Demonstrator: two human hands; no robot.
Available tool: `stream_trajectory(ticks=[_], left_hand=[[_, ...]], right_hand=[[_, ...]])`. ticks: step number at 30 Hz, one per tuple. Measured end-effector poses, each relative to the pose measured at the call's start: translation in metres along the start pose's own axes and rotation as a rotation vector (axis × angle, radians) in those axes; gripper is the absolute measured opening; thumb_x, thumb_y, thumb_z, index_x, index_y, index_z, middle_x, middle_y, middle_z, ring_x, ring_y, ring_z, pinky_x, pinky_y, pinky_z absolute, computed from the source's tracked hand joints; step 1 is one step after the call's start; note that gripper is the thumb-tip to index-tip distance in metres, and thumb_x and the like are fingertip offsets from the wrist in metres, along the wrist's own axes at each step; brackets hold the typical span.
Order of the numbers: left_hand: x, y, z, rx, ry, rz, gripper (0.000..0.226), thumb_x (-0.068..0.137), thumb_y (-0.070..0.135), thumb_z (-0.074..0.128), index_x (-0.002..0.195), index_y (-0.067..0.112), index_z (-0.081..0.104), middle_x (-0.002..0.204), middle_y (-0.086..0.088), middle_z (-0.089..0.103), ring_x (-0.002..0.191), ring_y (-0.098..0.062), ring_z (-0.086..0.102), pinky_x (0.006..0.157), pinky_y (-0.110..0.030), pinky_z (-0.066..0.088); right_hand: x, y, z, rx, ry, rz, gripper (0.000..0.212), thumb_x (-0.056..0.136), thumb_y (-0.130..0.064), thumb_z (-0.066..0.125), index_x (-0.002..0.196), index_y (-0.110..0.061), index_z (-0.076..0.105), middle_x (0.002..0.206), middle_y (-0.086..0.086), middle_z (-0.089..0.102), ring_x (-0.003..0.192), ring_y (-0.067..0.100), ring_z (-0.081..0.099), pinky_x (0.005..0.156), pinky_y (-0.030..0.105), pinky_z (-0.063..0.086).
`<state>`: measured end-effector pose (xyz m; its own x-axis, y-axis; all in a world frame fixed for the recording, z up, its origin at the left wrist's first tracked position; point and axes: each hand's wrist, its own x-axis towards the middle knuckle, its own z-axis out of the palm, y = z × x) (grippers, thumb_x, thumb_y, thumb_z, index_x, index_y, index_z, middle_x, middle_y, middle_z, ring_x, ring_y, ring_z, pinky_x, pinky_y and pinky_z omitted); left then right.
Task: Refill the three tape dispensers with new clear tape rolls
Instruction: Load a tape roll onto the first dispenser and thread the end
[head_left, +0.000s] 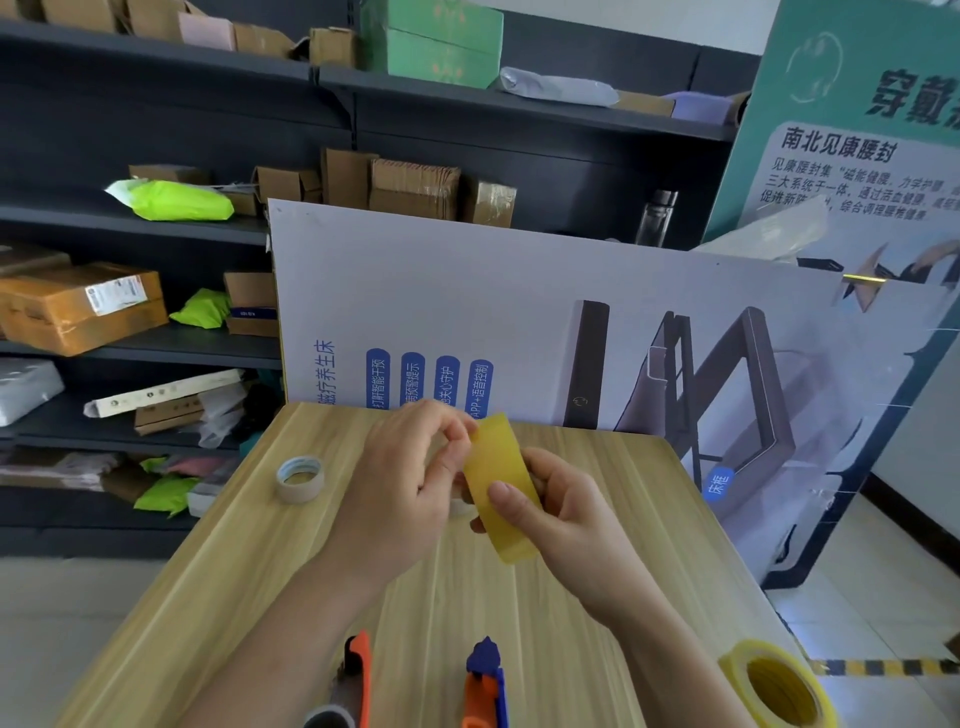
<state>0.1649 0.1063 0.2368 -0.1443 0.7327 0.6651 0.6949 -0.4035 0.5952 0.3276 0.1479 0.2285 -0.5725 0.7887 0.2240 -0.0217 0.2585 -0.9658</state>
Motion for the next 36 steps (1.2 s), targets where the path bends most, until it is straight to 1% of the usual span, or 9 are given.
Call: stream_trajectory(ticks=[5, 10, 16, 19, 23, 24, 28, 31, 36], left_hand=[[0.003, -0.003, 0.005, -0.015, 0.157, -0.169, 0.013, 0.096, 0.014, 0.051, 0.083, 0.018, 0.05, 0.069, 0.003, 0.061, 0.068, -0.009, 0.059, 0.056, -0.021, 0.046], [0.008, -0.011, 0.012, -0.491, 0.129, -0.583, 0.013, 0.096, 0.007, 0.049, 0.086, 0.014, 0.053, 0.06, 0.001, 0.07, 0.051, -0.004, 0.06, 0.051, -0.017, 0.048], [0.0, -0.02, 0.011, -0.586, -0.077, -0.386, 0.05, 0.091, -0.007, 0.041, 0.074, 0.024, 0.075, 0.072, -0.002, 0.072, 0.068, -0.01, 0.065, 0.064, -0.019, 0.053], [-0.003, -0.029, 0.011, -0.669, -0.121, -0.421, 0.038, 0.083, 0.008, 0.043, 0.071, 0.02, 0.077, 0.076, -0.004, 0.074, 0.074, -0.013, 0.066, 0.068, -0.02, 0.052], [-0.011, -0.039, 0.017, -0.693, -0.12, -0.445, 0.013, 0.076, 0.026, 0.066, 0.071, 0.018, 0.074, 0.071, -0.002, 0.069, 0.07, -0.013, 0.062, 0.069, -0.024, 0.051], [-0.014, -0.043, 0.02, -0.66, -0.104, -0.449, 0.003, 0.076, 0.018, 0.072, 0.074, 0.02, 0.072, 0.068, 0.001, 0.067, 0.069, -0.011, 0.06, 0.069, -0.025, 0.051], [-0.029, -0.059, 0.033, -0.653, -0.045, -0.551, 0.037, 0.083, -0.003, 0.065, 0.108, 0.024, 0.059, 0.065, 0.007, 0.062, 0.067, -0.005, 0.06, 0.065, -0.019, 0.051], [-0.048, -0.071, 0.046, -0.614, 0.022, -0.788, 0.011, 0.089, 0.018, 0.064, 0.099, 0.018, 0.062, 0.072, 0.001, 0.063, 0.066, -0.011, 0.06, 0.057, -0.023, 0.048], [-0.079, -0.081, 0.074, -0.841, -0.216, -1.144, 0.064, 0.065, 0.07, 0.068, 0.102, 0.018, 0.068, 0.08, -0.004, 0.072, 0.067, -0.017, 0.067, 0.056, -0.033, 0.05]], right_hand=[[-0.006, 0.003, -0.002, 0.06, -0.014, 0.076, 0.025, 0.085, -0.022, 0.063, 0.105, -0.009, 0.068, 0.089, 0.014, 0.074, 0.075, 0.019, 0.072, 0.064, 0.026, 0.055], [-0.008, 0.005, -0.01, 0.098, 0.016, 0.14, 0.015, 0.075, -0.028, 0.068, 0.085, -0.02, 0.076, 0.077, 0.004, 0.074, 0.065, 0.014, 0.07, 0.055, 0.019, 0.052], [-0.005, 0.009, -0.024, 0.223, -0.014, 0.239, 0.024, 0.077, -0.037, 0.07, 0.076, -0.014, 0.073, 0.06, 0.007, 0.068, 0.044, 0.014, 0.062, 0.046, 0.024, 0.052], [-0.005, 0.011, -0.025, 0.206, -0.051, 0.262, 0.023, 0.079, -0.039, 0.068, 0.07, -0.017, 0.073, 0.058, 0.005, 0.067, 0.043, 0.013, 0.061, 0.046, 0.024, 0.052], [-0.004, 0.019, -0.021, 0.038, -0.017, 0.273, 0.031, 0.077, -0.041, 0.073, 0.09, -0.014, 0.074, 0.077, 0.005, 0.074, 0.064, 0.016, 0.07, 0.057, 0.023, 0.054], [-0.005, 0.022, -0.02, -0.027, -0.033, 0.255, 0.028, 0.079, -0.04, 0.074, 0.094, -0.016, 0.073, 0.081, 0.004, 0.075, 0.069, 0.016, 0.071, 0.061, 0.02, 0.054], [-0.009, 0.042, -0.007, -0.372, -0.035, 0.179, 0.021, 0.086, -0.034, 0.071, 0.101, -0.019, 0.071, 0.085, 0.003, 0.071, 0.068, 0.011, 0.063, 0.062, 0.026, 0.051], [-0.012, 0.064, 0.004, -0.667, 0.065, 0.108, 0.024, 0.084, -0.04, 0.069, 0.095, -0.019, 0.067, 0.075, -0.002, 0.062, 0.06, 0.008, 0.05, 0.06, 0.033, 0.046], [-0.022, 0.102, 0.015, -0.93, 0.053, 0.014, 0.031, 0.086, -0.049, 0.06, 0.098, -0.021, 0.063, 0.077, -0.006, 0.064, 0.074, 0.021, 0.058, 0.071, 0.031, 0.046]])
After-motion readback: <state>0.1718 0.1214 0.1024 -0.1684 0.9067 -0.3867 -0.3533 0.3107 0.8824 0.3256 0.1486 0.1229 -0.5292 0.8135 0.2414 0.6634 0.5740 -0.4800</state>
